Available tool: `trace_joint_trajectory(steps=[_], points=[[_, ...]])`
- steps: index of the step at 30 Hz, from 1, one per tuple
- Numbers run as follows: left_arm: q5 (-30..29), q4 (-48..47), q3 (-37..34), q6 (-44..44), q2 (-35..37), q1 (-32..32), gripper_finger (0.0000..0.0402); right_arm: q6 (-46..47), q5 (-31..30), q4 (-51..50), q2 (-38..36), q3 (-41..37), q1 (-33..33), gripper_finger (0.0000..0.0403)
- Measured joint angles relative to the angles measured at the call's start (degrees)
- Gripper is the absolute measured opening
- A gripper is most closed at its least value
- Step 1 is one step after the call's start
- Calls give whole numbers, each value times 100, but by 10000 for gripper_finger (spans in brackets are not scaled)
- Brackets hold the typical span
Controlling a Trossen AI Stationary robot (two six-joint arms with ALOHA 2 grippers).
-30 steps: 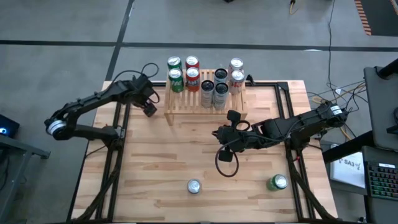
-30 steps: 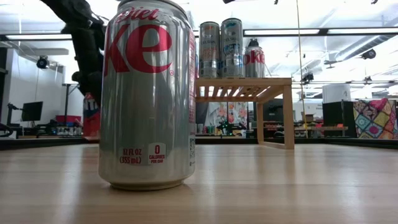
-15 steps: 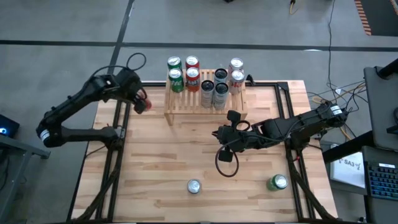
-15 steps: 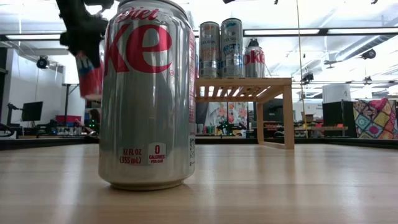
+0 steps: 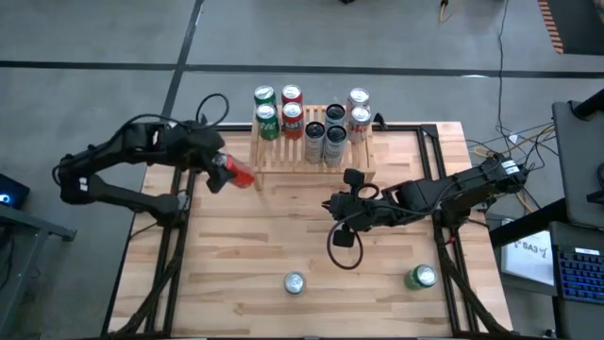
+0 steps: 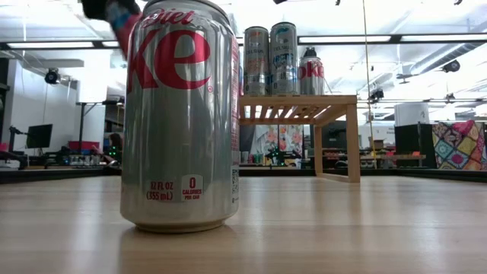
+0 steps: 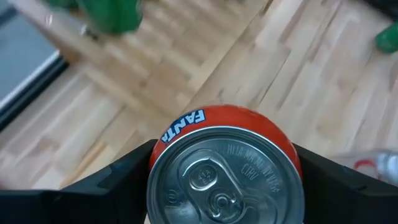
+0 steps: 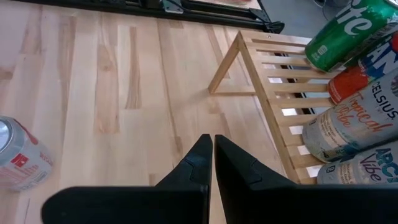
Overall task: Place canned beverage on shelf
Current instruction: Put the red soda can aligned with other red soda can on the shelf
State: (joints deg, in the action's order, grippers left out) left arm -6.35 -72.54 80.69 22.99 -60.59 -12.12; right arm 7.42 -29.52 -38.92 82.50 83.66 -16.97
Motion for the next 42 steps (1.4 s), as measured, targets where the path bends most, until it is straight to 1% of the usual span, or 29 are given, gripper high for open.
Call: trace_joint_trajectory(steps=[3, 6, 12, 15, 19, 27, 33, 37, 42], points=[[-363, 196, 199, 203, -175, 374, 288, 2, 0, -32, 2, 0, 0, 9], [-574, 497, 341, 214, -402, 545, 291, 3, 2, -109, 1, 0, 0, 9], [-752, 834, 652, -151, -1028, 558, 293, 4, 2, -155, 2, 0, -2, 9], [-968, 786, 937, -373, -1401, 558, 293, 4, 2, -167, 1, 0, -2, 9], [-983, 770, 1418, -689, -1900, 553, 294, 4, 2, -248, 1, 0, -2, 9], [-990, 50, 2536, -1067, -2934, 523, 294, 7, 2, -367, 2, 0, -2, 9], [-1240, -611, 3213, -1182, -3563, 441, 295, 7, 2, -406, 2, 0, -2, 9], [-1379, -769, 3522, -1265, -3887, 354, 295, 7, 1, -407, 2, 0, -2, 9], [-1364, -919, 3747, -1422, -4172, 316, 295, 9, 2, -413, 2, 0, -2, 9]])
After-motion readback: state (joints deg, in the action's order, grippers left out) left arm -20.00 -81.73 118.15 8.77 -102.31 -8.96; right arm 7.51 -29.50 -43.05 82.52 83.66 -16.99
